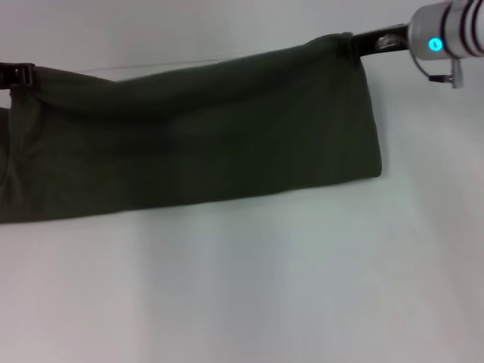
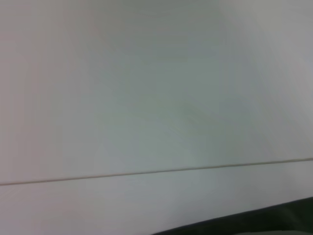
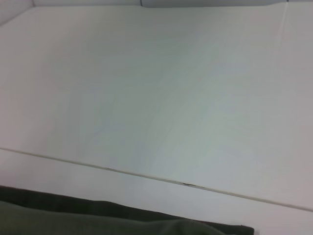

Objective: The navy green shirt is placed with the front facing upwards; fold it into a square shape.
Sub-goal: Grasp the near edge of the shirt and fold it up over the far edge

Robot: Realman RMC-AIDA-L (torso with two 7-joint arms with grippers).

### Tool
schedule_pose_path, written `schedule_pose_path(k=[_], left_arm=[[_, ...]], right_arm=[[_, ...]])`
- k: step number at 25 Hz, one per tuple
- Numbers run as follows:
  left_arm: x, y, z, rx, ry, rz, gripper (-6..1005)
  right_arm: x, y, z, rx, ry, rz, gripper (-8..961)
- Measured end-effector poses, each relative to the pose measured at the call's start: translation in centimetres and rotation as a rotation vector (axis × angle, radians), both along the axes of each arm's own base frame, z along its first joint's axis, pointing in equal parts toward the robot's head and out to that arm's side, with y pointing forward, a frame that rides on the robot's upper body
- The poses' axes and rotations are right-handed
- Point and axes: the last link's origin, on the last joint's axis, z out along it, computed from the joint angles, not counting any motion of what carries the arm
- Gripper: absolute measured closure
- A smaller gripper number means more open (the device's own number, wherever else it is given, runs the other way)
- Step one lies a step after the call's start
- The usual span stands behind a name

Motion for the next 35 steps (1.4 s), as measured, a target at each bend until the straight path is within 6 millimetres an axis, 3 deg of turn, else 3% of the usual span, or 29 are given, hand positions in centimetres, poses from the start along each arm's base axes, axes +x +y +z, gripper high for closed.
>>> schedule_pose_path(k=[18, 31, 35], left_arm=[[0.4, 0.2, -1.1, 0.015, 0.05, 0.013, 891], [0.5, -0.1, -1.7, -0.012, 0.002, 0.088, 884], [0.6, -0.1, -1.9, -0.012, 0.016, 0.092, 803]], right_arm=[[-0.9, 0.9, -3.5, 0.077, -0.126, 0.071, 830], [-1.4, 1.1, -3.6, 0.068, -0.185, 0.11, 821], [-1.3, 1.3, -3.3, 0.06, -0.223, 0.113, 818]])
